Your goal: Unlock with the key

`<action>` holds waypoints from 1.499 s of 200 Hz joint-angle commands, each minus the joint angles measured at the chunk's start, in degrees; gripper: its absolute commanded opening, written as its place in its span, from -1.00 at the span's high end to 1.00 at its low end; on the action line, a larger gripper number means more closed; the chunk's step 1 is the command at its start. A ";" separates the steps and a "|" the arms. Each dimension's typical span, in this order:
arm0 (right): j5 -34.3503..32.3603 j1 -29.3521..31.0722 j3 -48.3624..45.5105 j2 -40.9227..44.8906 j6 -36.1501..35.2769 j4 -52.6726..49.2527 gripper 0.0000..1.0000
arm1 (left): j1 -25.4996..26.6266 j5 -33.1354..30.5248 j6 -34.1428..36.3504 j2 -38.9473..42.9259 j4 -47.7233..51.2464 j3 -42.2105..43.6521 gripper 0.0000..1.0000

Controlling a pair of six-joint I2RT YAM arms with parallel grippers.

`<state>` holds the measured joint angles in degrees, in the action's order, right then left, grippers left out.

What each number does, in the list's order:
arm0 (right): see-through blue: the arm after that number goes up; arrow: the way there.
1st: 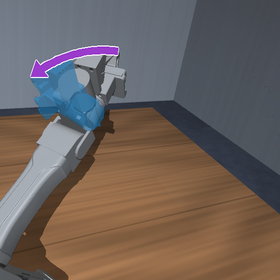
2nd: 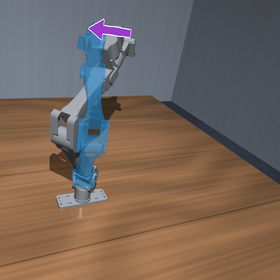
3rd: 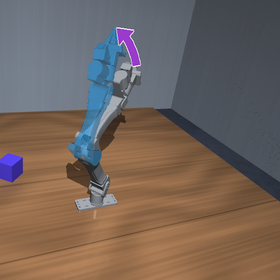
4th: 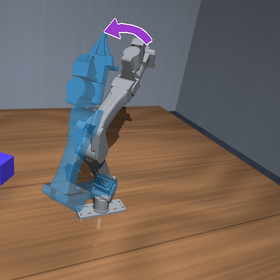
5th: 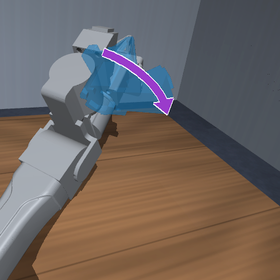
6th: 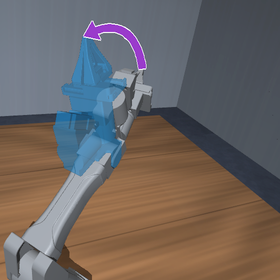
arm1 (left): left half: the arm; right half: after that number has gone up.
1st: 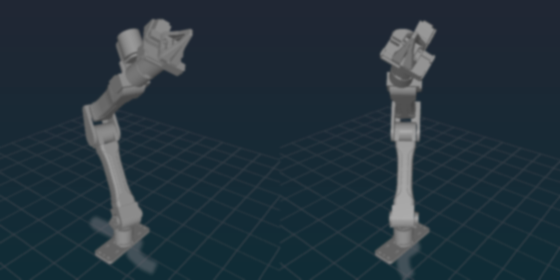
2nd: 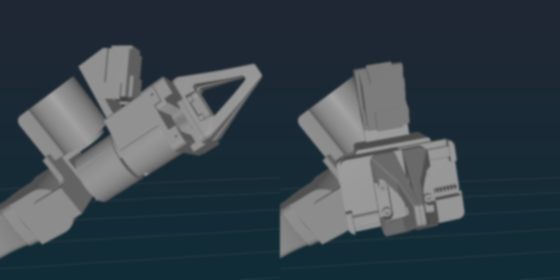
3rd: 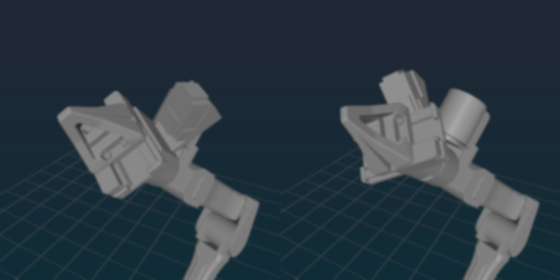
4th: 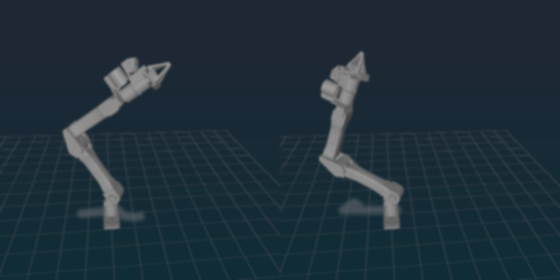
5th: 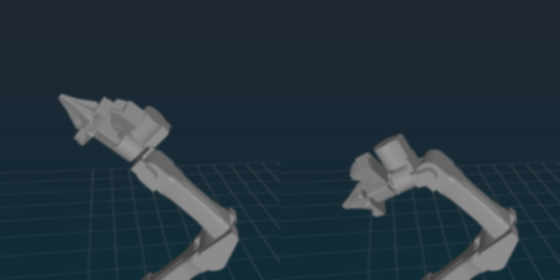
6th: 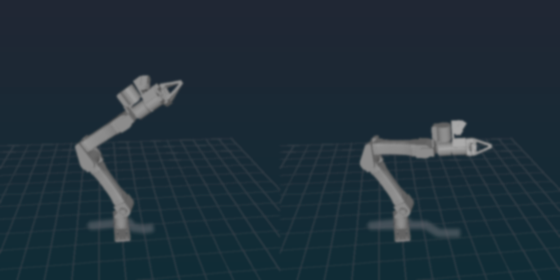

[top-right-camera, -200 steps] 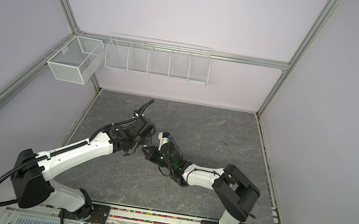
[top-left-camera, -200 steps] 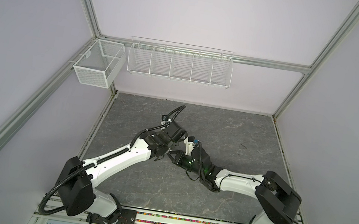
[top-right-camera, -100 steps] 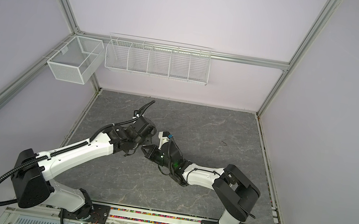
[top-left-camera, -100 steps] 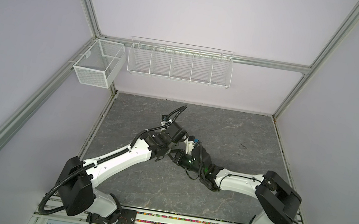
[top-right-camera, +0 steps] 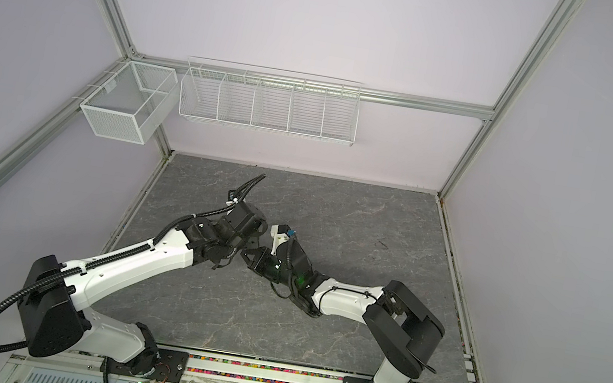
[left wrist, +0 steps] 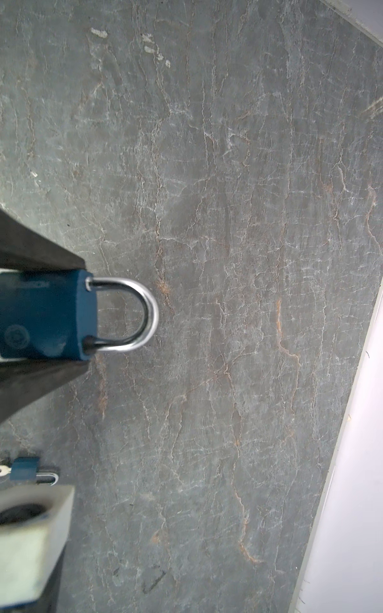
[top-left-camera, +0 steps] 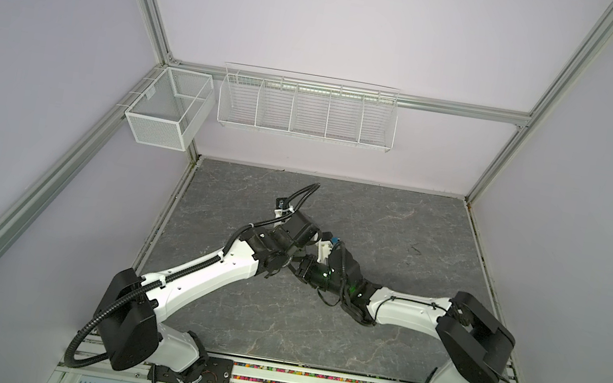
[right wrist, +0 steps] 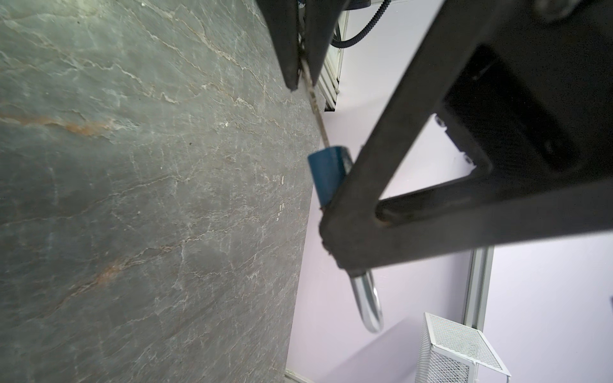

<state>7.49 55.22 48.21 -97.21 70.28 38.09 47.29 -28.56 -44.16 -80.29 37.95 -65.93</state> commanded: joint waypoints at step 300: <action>-12.20 3.02 -2.11 5.27 -3.84 8.27 0.87 | 2.81 -0.35 -9.92 8.86 0.03 3.56 1.00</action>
<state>-0.45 58.46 45.19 -91.96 67.70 41.80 49.56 -30.41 -52.07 -72.53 35.40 -63.16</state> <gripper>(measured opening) 0.065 0.351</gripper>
